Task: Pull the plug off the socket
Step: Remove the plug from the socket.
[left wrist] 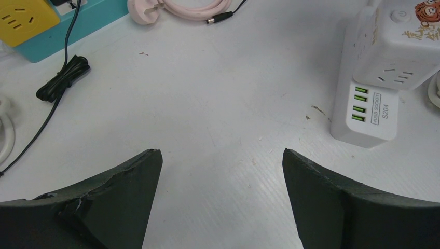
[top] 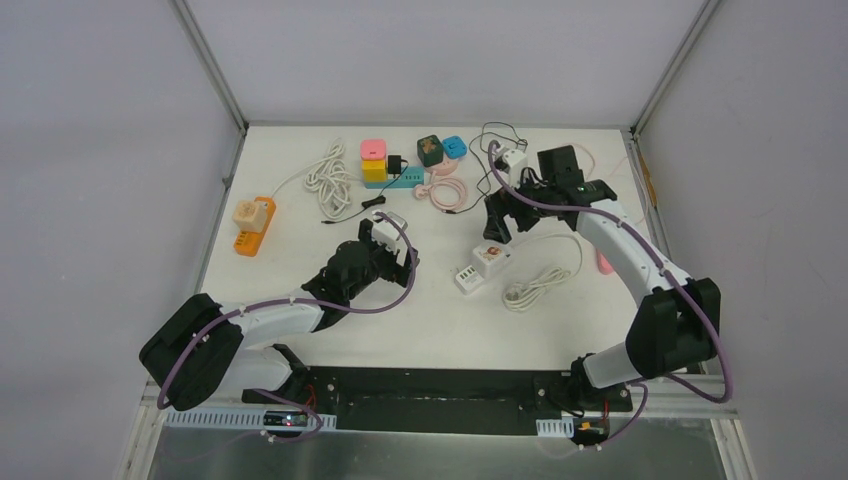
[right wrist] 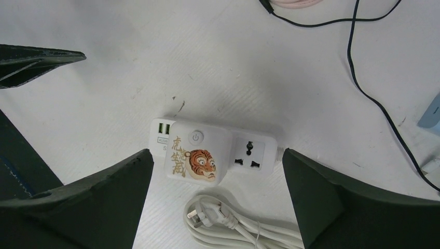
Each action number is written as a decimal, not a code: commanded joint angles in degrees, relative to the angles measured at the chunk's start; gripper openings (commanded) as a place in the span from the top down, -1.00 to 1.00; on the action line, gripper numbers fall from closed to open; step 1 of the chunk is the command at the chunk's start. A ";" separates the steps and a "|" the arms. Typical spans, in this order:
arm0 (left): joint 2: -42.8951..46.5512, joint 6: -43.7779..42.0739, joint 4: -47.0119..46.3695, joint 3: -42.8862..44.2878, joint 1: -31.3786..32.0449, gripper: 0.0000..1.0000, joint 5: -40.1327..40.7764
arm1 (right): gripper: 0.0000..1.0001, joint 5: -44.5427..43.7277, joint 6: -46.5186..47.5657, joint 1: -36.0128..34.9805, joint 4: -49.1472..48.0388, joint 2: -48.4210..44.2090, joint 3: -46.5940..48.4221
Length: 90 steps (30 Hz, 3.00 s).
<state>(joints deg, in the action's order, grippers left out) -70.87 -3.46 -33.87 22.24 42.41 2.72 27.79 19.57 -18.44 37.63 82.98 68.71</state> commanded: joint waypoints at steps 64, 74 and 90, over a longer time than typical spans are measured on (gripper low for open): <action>1.61 -0.53 -2.78 -0.60 0.39 -0.80 0.50 | -0.99 -14.95 -1.70 -11.91 3.24 13.72 4.25; 1.61 -0.53 -2.78 -0.62 0.39 -0.80 0.47 | -0.38 -16.71 -0.85 -12.35 6.01 15.48 5.21; -11.14 10.18 -21.96 0.27 5.14 -0.80 -16.19 | 1.00 -8.92 -0.77 -9.74 2.91 11.48 0.98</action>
<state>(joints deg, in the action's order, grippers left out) -76.55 -1.89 -41.50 23.83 45.76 -9.43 14.11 19.11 -29.82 43.20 98.63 71.48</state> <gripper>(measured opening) 0.900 0.632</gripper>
